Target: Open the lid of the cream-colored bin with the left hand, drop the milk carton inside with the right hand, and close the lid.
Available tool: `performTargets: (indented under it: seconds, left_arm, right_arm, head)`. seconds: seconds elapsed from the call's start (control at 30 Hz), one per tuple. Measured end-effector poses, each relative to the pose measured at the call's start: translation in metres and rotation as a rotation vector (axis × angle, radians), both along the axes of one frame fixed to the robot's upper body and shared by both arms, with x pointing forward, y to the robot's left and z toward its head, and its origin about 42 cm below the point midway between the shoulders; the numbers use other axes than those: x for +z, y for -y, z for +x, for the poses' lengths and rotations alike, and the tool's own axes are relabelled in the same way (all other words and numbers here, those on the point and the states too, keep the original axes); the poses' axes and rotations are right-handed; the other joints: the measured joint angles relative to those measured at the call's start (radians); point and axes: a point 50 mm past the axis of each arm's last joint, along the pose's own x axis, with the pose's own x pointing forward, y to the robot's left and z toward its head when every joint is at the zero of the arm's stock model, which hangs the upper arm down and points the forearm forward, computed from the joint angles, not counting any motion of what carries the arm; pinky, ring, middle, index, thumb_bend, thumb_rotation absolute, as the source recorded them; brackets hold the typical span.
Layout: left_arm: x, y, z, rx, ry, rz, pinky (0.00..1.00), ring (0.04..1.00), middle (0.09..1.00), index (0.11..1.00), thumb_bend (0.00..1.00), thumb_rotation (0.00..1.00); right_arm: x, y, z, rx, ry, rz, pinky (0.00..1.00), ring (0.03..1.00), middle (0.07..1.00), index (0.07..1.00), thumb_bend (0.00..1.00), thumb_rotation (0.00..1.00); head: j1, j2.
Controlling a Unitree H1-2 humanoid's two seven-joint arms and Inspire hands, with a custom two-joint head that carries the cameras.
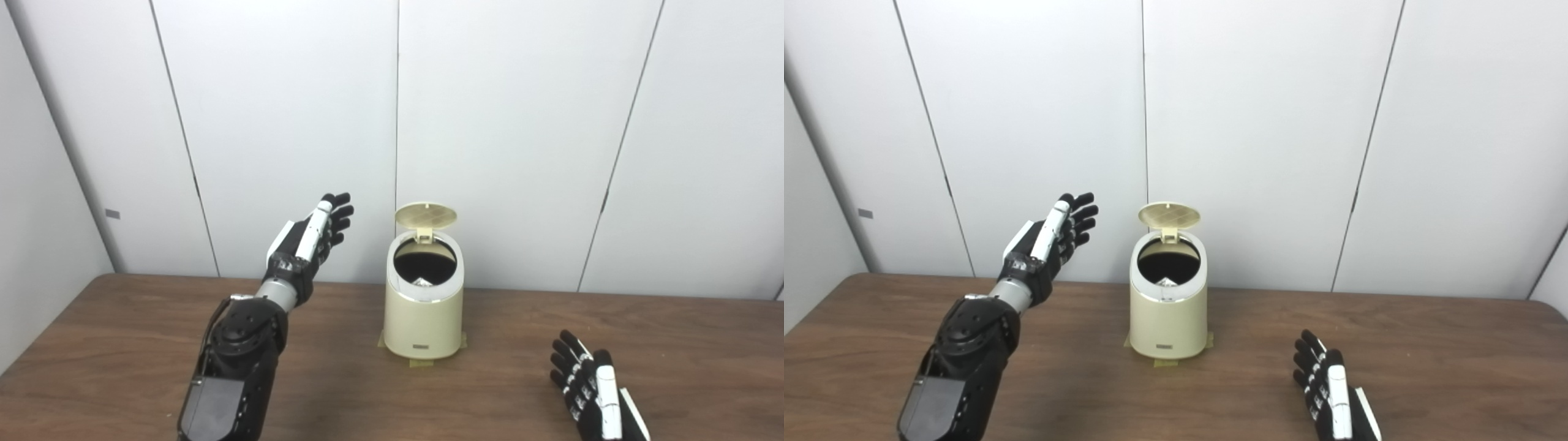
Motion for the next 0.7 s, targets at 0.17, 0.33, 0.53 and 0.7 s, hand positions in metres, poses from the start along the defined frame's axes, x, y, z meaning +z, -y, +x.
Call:
performTargets:
  seconds: [0.17, 0.33, 0.53, 0.7]
  left_arm:
    - [0.003, 0.009, 0.007, -0.022, 0.007, 0.041, 0.97, 0.941, 0.91, 0.921, 0.44, 0.94]
    - [-0.001, 0.011, 0.015, -0.053, 0.005, 0.062, 0.96, 0.929, 0.896, 0.911, 0.43, 0.96]
    - [-0.007, 0.011, 0.026, -0.052, 0.027, 0.088, 0.92, 0.894, 0.853, 0.877, 0.4, 0.99]
    - [-0.007, 0.018, 0.033, -0.066, 0.078, 0.146, 0.92, 0.89, 0.839, 0.833, 0.42, 1.0]
  right_arm:
    - [0.0, 0.0, -0.001, 0.0, 0.003, -0.003, 0.9, 0.91, 0.907, 0.905, 0.6, 1.0]
    - [-0.001, 0.001, -0.004, -0.001, 0.0, -0.005, 0.88, 0.908, 0.901, 0.905, 0.59, 1.0]
    - [-0.002, 0.004, -0.006, -0.007, -0.003, -0.003, 0.86, 0.894, 0.899, 0.911, 0.6, 1.0]
    - [-0.003, 0.005, -0.007, -0.008, -0.003, 0.002, 0.81, 0.858, 0.877, 0.905, 0.61, 1.0]
  head:
    - [-0.006, -0.006]
    - [-0.015, -0.009]
    - [-0.031, -0.012]
    - [-0.034, -0.009]
